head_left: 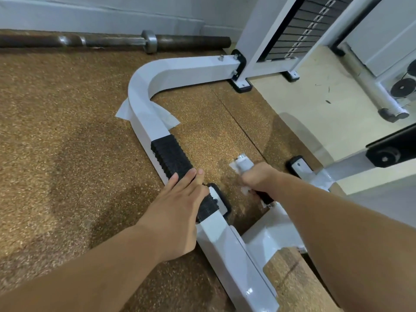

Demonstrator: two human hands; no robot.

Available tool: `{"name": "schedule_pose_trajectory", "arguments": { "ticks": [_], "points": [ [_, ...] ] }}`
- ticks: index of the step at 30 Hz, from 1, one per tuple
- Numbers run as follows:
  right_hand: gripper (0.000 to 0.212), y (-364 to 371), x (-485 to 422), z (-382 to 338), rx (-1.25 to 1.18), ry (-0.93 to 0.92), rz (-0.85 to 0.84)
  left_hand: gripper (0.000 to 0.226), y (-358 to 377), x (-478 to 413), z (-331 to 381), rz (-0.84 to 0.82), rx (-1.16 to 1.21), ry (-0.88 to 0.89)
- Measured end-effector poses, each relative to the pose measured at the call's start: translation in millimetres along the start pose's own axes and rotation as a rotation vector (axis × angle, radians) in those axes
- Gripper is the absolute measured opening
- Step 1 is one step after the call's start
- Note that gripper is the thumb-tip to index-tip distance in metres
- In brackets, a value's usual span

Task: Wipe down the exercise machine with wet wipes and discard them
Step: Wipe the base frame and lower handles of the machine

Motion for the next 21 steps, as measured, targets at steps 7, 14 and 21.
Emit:
{"name": "schedule_pose_trajectory", "arguments": {
  "ticks": [7,14,21],
  "points": [
    [0.018,11.1,7.6,3.2,0.055,-0.028,0.229,0.07,-6.0,0.9,-4.1,-0.008,0.084,0.03],
    [0.035,51.8,31.6,8.9,0.587,-0.086,0.703,0.077,-3.8,0.5,-4.6,-0.007,0.148,0.026],
    [0.024,-10.4,16.0,-4.2,-0.023,0.065,-0.233,0.075,-5.2,-1.5,-4.9,-0.038,0.192,0.017]
  ]
}}
Point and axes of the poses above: each hand's wrist, its own x-axis away from the middle knuckle, its own y-axis out of the palm, z = x × y, the point moved 1 cm from there along -x, towards the middle knuckle, and after that the axes turned 4 degrees about x, right-handed, at the moved point
